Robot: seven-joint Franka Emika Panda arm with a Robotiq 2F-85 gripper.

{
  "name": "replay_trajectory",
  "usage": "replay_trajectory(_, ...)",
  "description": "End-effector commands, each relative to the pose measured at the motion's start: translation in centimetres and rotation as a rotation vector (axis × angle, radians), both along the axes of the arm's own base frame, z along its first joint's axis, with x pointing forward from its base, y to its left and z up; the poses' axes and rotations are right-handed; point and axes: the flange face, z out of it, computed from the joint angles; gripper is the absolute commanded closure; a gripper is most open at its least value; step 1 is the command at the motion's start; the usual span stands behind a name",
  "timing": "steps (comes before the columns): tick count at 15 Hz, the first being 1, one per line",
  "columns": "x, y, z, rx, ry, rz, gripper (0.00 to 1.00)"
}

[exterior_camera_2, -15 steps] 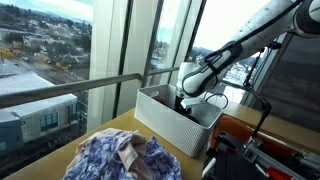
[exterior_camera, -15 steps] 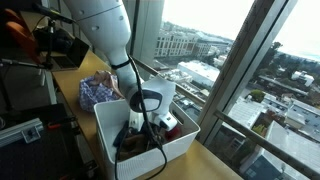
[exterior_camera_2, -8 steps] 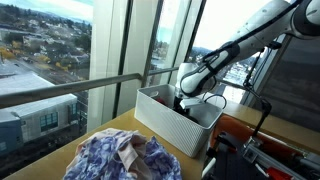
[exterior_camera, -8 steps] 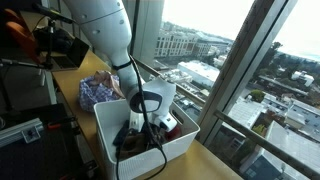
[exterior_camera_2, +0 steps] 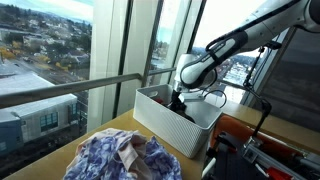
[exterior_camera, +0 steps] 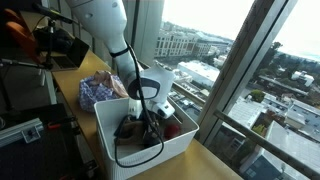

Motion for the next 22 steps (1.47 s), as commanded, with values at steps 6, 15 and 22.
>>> replay_trajectory(6,-2.3,5.4,13.9,0.063,-0.082,0.057,1.0)
replay_trajectory(15,-2.6,15.9,33.9,0.061,-0.346,0.225,1.0)
replay_trajectory(22,-6.1,32.9,44.5,0.058,-0.482,0.458,1.0)
